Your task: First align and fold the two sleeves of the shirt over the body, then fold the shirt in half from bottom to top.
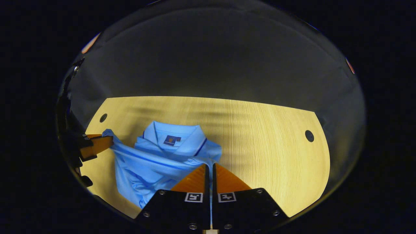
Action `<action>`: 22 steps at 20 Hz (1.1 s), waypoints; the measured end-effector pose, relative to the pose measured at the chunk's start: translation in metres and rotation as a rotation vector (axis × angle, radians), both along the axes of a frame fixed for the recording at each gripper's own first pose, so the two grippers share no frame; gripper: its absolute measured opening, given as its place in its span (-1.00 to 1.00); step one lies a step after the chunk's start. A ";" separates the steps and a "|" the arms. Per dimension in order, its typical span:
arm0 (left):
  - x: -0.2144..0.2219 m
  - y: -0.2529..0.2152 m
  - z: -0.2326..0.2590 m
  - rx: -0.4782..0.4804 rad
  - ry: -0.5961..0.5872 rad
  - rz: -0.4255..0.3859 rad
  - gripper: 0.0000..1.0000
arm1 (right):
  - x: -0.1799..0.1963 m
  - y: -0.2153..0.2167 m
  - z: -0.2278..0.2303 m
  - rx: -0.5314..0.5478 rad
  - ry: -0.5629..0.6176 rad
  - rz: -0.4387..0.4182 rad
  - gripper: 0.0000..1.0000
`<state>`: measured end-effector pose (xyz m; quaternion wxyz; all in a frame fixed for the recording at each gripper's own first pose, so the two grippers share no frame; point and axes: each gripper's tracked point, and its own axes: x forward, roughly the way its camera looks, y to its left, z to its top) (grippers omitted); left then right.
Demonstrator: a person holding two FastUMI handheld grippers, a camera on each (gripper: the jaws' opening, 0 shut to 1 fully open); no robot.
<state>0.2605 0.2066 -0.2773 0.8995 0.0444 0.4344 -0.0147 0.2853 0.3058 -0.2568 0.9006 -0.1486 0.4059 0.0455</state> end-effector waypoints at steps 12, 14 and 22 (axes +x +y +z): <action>-0.022 0.026 0.094 -0.051 -0.229 0.124 1.00 | -0.040 -0.001 0.053 0.053 -0.104 -0.003 1.00; -0.034 0.030 0.128 -0.053 -0.295 0.135 1.00 | -0.052 0.004 0.080 0.057 -0.171 0.023 0.99; -0.108 0.033 0.256 0.020 -0.614 0.117 1.00 | -0.119 0.015 0.177 0.108 -0.420 0.117 0.99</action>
